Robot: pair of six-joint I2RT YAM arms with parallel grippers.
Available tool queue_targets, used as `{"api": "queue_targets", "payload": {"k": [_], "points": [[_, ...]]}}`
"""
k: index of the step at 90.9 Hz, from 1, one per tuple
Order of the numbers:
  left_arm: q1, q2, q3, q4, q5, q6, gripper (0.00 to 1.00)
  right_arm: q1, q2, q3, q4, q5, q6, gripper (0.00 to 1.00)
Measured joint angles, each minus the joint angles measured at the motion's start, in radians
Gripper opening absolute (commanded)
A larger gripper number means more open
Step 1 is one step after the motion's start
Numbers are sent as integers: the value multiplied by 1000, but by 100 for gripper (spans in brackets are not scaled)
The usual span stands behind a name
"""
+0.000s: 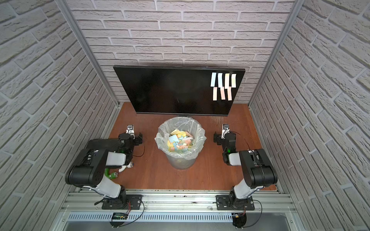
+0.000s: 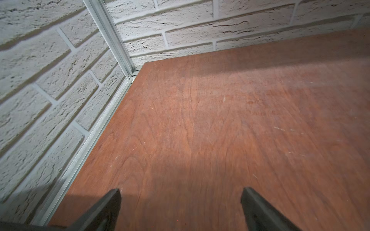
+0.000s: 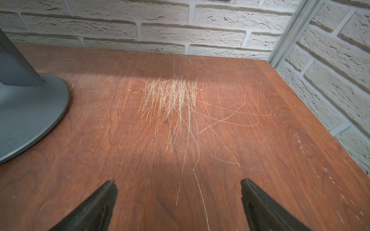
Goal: Remove the sticky note from the monitor
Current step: Adjust the trash bin at the center of the board.
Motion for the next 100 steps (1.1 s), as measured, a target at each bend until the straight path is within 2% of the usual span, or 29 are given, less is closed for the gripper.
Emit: {"api": "queue_targets", "payload": {"k": [69,89,100], "points": [[0,0,0,0,2,0,98,-1,0,0,-2,-1,0,99],[37,-32,-2,-28,84,-5,98,-3,-19,-10,-13,22,3,99],[48,-89,-1,-68,124,-8,98,-3,-84,-17,-50,52,7,99]]}}
